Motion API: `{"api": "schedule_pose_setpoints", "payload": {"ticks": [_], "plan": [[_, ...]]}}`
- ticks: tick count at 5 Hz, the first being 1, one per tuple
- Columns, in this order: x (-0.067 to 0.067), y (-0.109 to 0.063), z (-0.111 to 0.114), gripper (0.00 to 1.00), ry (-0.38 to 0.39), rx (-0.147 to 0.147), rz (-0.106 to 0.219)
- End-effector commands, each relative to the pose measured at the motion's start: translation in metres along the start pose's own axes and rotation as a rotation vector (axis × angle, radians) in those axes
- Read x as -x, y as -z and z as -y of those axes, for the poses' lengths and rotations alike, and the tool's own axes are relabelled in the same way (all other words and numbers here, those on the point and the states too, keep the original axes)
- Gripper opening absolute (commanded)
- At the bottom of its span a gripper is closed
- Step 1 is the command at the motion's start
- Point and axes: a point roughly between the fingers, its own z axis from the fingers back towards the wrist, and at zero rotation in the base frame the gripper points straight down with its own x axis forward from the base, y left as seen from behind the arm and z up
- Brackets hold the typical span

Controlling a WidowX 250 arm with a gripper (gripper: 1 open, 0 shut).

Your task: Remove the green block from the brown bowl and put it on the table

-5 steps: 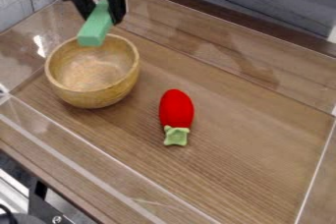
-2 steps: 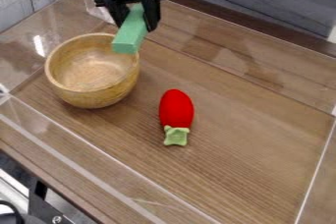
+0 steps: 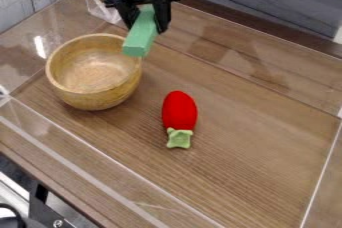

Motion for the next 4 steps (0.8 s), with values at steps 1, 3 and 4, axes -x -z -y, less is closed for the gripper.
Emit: {"api": "schedule_pose_setpoints", "payload": {"ticks": [1, 3, 4], "plan": [[-0.008, -0.003, 0.000, 0.00, 0.038, -0.013, 0.036], [-0.003, -0.008, -0.005, 0.00, 0.028, -0.023, 0.037], [-0.006, -0.009, -0.014, 0.00, 0.022, -0.023, 0.039]]}}
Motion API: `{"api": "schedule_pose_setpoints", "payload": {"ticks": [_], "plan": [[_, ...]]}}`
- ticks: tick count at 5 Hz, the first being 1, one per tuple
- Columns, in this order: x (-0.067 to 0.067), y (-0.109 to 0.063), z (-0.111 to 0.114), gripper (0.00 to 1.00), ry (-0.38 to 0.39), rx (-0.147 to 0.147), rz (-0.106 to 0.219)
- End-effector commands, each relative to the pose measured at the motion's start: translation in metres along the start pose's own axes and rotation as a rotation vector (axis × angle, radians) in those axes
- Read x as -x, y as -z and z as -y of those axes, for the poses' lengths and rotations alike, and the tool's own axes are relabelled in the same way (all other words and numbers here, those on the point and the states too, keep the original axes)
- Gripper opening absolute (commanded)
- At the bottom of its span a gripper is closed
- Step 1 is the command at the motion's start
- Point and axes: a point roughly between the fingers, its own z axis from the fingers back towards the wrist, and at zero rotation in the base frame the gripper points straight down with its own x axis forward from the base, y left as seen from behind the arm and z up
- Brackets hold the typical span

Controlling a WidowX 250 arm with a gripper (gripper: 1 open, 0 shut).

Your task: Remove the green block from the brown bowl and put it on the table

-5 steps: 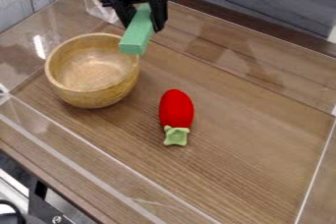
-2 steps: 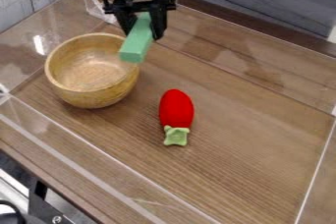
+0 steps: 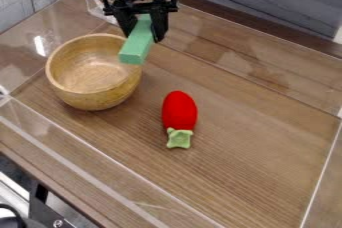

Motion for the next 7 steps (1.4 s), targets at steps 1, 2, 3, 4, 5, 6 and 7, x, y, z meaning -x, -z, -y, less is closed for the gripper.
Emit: {"api": "schedule_pose_setpoints", "payload": {"ticks": [1, 2, 3, 4, 5, 6, 7], "plan": [[-0.008, -0.017, -0.009, 0.00, 0.007, -0.007, 0.060], [-0.005, -0.014, -0.013, 0.00, 0.020, -0.008, 0.058], [-0.002, -0.009, -0.015, 0.00, 0.033, -0.007, 0.056], [0.016, -0.001, 0.031, 0.00, 0.166, -0.007, 0.036], [0.036, 0.022, 0.073, 0.00, 0.242, -0.009, 0.025], [0.057, 0.048, 0.115, 0.00, 0.286, -0.026, 0.023], [0.078, 0.063, 0.153, 0.00, 0.425, -0.038, -0.002]]}}
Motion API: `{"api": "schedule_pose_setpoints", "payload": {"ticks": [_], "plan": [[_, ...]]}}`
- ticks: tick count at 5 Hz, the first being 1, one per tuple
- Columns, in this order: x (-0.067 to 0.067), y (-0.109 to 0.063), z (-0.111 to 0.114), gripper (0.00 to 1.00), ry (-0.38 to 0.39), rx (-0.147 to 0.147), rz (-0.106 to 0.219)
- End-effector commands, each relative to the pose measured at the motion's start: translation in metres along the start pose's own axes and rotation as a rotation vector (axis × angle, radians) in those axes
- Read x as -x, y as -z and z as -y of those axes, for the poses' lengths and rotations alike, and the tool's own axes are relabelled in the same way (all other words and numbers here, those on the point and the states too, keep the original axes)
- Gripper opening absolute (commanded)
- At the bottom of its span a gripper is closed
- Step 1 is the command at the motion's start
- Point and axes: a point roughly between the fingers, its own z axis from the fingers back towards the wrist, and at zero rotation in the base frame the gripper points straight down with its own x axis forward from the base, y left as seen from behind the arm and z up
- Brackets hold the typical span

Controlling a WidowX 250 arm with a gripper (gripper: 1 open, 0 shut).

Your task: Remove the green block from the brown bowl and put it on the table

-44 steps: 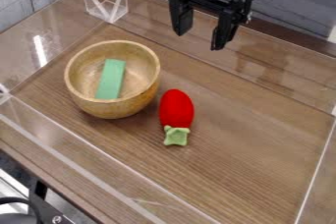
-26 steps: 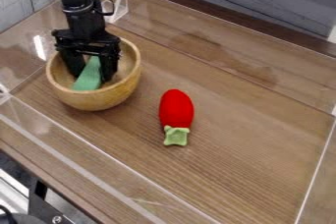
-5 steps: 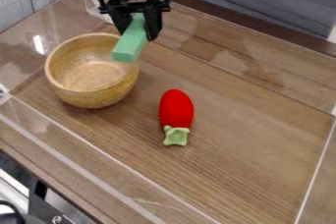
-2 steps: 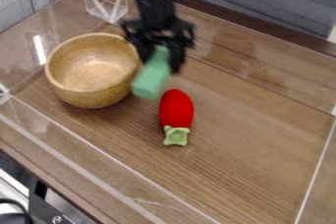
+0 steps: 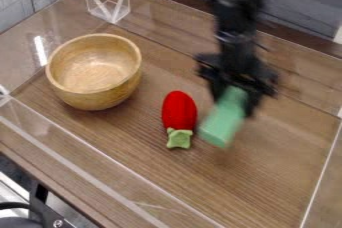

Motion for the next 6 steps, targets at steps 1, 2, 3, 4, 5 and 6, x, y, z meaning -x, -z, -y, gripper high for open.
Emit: {"api": "schedule_pose_setpoints", "payload": {"ticks": [1, 2, 3, 4, 5, 6], "plan": [[-0.001, 0.006, 0.022, 0.00, 0.100, -0.016, 0.004], [0.011, 0.002, 0.037, 0.00, 0.032, -0.087, -0.014], [0.010, -0.006, 0.033, 0.00, -0.020, -0.160, -0.025], [0.005, -0.016, 0.023, 0.00, -0.043, -0.197, -0.024], [0.003, -0.022, 0.013, 0.00, -0.059, -0.218, -0.020], [0.002, -0.025, 0.004, 0.00, -0.068, -0.229, -0.016]]}}
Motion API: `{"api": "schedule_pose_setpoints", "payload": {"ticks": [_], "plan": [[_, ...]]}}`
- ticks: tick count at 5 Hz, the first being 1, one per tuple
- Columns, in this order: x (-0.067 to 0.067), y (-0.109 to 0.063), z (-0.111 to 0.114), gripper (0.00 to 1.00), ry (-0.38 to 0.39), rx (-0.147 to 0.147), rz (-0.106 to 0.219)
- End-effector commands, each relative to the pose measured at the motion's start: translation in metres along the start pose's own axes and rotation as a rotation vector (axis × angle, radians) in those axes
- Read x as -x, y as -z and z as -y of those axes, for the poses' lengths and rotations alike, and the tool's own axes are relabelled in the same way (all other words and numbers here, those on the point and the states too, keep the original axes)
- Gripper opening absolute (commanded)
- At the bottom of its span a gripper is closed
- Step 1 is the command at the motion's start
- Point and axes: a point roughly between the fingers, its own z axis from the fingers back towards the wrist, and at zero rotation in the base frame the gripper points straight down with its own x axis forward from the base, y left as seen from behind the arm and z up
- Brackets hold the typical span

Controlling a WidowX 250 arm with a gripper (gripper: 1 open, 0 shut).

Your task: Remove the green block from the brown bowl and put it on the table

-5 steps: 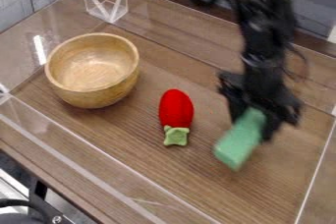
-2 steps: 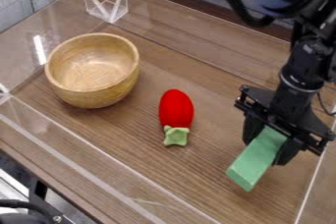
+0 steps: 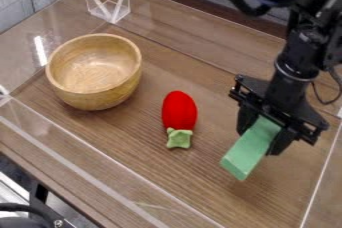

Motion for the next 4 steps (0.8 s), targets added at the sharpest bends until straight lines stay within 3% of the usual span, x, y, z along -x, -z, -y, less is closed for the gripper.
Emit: {"api": "schedule_pose_setpoints", "payload": {"ticks": [1, 2, 4], "plan": [[-0.008, -0.024, -0.016, 0.00, -0.078, 0.022, 0.074], [-0.006, -0.021, -0.025, 0.00, -0.135, 0.030, 0.065], [-0.003, -0.003, -0.025, 0.00, -0.094, 0.023, 0.077]]}}
